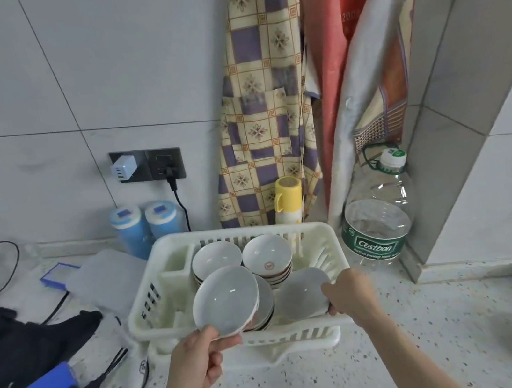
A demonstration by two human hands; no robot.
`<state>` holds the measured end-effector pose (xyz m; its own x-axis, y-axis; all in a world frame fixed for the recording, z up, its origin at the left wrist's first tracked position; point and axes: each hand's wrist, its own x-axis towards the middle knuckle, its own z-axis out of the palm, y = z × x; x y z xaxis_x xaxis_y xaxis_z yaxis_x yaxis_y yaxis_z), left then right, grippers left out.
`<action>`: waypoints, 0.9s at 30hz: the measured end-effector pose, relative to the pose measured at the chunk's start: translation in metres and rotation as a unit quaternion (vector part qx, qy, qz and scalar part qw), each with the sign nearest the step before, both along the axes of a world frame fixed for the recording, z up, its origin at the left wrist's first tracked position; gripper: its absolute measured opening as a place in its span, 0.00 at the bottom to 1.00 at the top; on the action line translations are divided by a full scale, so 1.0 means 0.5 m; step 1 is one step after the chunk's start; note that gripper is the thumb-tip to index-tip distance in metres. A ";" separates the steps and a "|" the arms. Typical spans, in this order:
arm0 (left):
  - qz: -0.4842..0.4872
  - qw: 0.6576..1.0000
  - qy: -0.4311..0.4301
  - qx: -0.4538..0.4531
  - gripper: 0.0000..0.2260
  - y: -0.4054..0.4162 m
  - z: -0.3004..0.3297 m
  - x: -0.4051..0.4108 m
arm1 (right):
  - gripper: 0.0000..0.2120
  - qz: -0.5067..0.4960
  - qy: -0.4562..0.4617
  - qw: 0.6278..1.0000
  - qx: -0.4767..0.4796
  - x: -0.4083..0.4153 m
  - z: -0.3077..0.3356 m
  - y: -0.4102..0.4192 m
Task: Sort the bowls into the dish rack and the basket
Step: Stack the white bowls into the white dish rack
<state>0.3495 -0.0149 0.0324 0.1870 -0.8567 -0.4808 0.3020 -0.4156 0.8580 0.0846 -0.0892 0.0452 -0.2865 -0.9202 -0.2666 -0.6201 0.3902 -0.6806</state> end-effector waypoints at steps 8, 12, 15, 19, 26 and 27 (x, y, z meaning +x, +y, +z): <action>-0.040 0.999 -0.011 0.023 0.10 -0.051 -0.019 0.012 | 0.11 -0.027 0.064 0.997 0.018 0.029 -0.038 -0.020; -0.055 0.998 -0.013 0.026 0.09 -0.071 -0.031 0.007 | 0.07 0.002 0.083 0.994 0.068 0.030 -0.043 -0.023; -0.053 0.998 -0.004 0.024 0.09 -0.080 -0.042 0.001 | 0.06 0.023 0.096 0.990 0.105 0.032 -0.039 -0.022; -0.041 0.999 0.009 0.021 0.08 -0.090 -0.056 -0.006 | 0.03 0.053 0.153 0.978 0.129 0.037 -0.037 -0.026; -0.053 0.998 -0.017 0.017 0.08 -0.101 -0.067 -0.005 | 0.09 0.001 0.232 0.972 0.046 0.052 -0.057 -0.014; -0.054 0.998 -0.018 0.016 0.08 -0.100 -0.068 -0.005 | 0.10 -0.006 0.234 0.972 0.029 0.054 -0.062 -0.011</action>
<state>0.3472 -0.0650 -0.0014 0.1120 -0.8572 -0.5027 0.2227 -0.4714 0.8534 0.1113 -0.0949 0.0144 -0.3987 -0.9037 -0.1557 -0.8522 0.4279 -0.3011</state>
